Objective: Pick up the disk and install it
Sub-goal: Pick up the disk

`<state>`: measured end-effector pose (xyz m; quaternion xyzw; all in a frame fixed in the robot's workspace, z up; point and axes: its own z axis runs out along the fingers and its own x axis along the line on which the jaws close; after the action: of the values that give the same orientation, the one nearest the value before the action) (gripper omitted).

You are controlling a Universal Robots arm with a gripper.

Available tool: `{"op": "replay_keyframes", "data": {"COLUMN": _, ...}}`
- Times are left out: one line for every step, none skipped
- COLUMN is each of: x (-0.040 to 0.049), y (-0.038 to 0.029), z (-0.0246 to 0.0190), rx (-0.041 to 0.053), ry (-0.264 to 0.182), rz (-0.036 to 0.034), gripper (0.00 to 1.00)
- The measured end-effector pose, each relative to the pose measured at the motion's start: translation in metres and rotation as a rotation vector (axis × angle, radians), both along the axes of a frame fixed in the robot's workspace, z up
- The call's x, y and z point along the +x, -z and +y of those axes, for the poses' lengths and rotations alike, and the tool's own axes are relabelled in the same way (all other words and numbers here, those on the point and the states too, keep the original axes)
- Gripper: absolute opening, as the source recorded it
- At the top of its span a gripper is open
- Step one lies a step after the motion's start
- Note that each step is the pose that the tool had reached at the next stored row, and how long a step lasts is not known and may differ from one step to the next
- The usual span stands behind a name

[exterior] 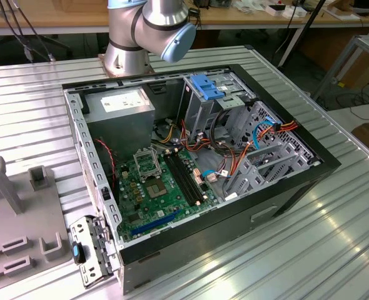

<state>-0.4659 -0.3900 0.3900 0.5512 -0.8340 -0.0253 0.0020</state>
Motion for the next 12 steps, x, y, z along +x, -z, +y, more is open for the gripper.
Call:
{"op": "replay_keyframes", "data": {"x": 0.0000, "y": 0.0000, "z": 0.0001, "rx": 0.0000, "ry": -0.033, "rz": 0.0000, "gripper": 0.11}}
{"op": "replay_keyframes", "data": {"x": 0.0000, "y": 0.0000, "z": 0.0000, "rx": 0.0000, "ry": -0.056, "rz": -0.0001, "gripper": 0.11}}
{"op": "replay_keyframes", "data": {"x": 0.0000, "y": 0.0000, "z": 0.0000, "rx": 0.0000, "ry": -0.073, "rz": 0.0000, "gripper": 0.11}}
{"op": "replay_keyframes", "data": {"x": 0.0000, "y": 0.0000, "z": 0.0000, "rx": 0.0000, "ry": -0.087, "rz": 0.0000, "gripper": 0.11}}
{"op": "replay_keyframes", "data": {"x": 0.0000, "y": 0.0000, "z": 0.0000, "rx": 0.0000, "ry": -0.104, "rz": -0.0001, "gripper": 0.11}}
{"op": "replay_keyframes", "data": {"x": 0.0000, "y": 0.0000, "z": 0.0000, "rx": 0.0000, "ry": -0.120, "rz": 0.0000, "gripper": 0.11}}
{"op": "replay_keyframes", "data": {"x": 0.0000, "y": 0.0000, "z": 0.0000, "rx": 0.0000, "ry": -0.136, "rz": -0.0001, "gripper": 0.11}}
{"op": "replay_keyframes", "data": {"x": -0.0001, "y": 0.0000, "z": 0.0000, "rx": 0.0000, "ry": -0.156, "rz": 0.0000, "gripper": 0.11}}
{"op": "replay_keyframes", "data": {"x": 0.0000, "y": 0.0000, "z": 0.0000, "rx": -0.0001, "ry": -0.176, "rz": 0.0000, "gripper": 0.11}}
{"op": "replay_keyframes", "data": {"x": 0.0000, "y": 0.0000, "z": 0.0000, "rx": 0.0000, "ry": -0.206, "rz": -0.0001, "gripper": 0.11}}
{"op": "replay_keyframes", "data": {"x": 0.0000, "y": 0.0000, "z": 0.0000, "rx": 0.0000, "ry": -0.220, "rz": 0.0000, "gripper": 0.11}}
{"op": "replay_keyframes", "data": {"x": 0.0000, "y": 0.0000, "z": 0.0000, "rx": 0.0000, "ry": -0.233, "rz": 0.0000, "gripper": 0.11}}
